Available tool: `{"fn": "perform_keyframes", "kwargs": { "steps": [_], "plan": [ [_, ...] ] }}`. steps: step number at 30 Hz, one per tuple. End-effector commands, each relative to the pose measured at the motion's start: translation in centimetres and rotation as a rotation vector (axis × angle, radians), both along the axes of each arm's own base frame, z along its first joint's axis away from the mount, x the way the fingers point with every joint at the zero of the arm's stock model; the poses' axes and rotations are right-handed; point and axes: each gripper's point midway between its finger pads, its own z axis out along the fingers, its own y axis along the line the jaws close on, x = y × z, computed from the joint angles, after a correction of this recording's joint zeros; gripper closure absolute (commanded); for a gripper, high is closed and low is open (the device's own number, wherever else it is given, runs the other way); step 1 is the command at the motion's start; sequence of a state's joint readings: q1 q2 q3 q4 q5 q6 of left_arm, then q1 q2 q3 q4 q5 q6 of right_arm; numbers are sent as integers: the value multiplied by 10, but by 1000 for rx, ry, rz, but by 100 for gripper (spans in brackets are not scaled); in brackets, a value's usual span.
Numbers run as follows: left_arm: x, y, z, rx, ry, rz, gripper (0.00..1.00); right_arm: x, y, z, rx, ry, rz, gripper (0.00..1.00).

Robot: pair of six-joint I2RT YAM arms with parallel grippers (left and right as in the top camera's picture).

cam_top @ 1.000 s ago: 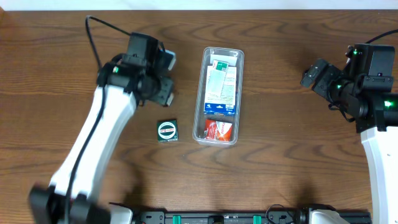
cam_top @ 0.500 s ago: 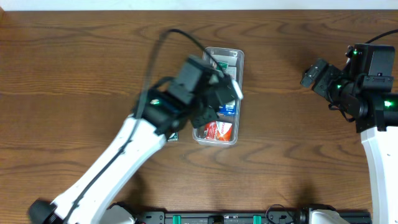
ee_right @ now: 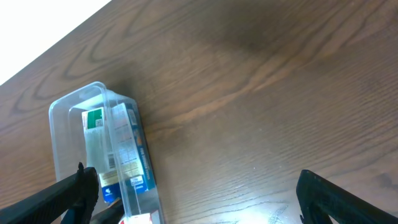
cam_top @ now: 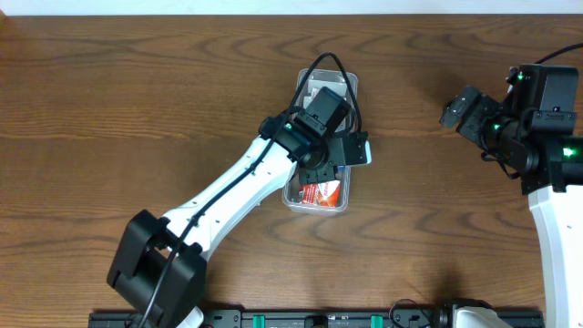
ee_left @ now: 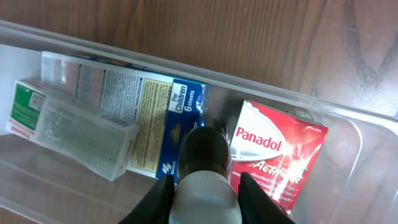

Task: Pack container
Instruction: 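Place the dark bottle into the container with the left gripper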

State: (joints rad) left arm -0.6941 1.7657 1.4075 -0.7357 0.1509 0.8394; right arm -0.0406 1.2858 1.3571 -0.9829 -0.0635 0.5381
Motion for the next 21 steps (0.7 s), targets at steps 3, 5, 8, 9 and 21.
{"fn": "perform_keyframes", "kwargs": {
  "steps": [3,5,8,9,21],
  "plan": [
    [-10,-6,-7,-25,63,-42,90,1,-2,2,4,-3,-10,1],
    [-13,-9,-7,-43,83,-48,87,1,-1,2,4,-3,-10,1],
    [-14,-10,-9,-44,90,-45,85,1,-1,2,4,-3,-10,1],
    [-14,-10,-9,-47,97,-33,84,1,-1,2,4,-3,-10,1],
    [-9,-14,-8,-65,83,-19,55,1,-1,2,4,-3,-10,1]
  ]
}}
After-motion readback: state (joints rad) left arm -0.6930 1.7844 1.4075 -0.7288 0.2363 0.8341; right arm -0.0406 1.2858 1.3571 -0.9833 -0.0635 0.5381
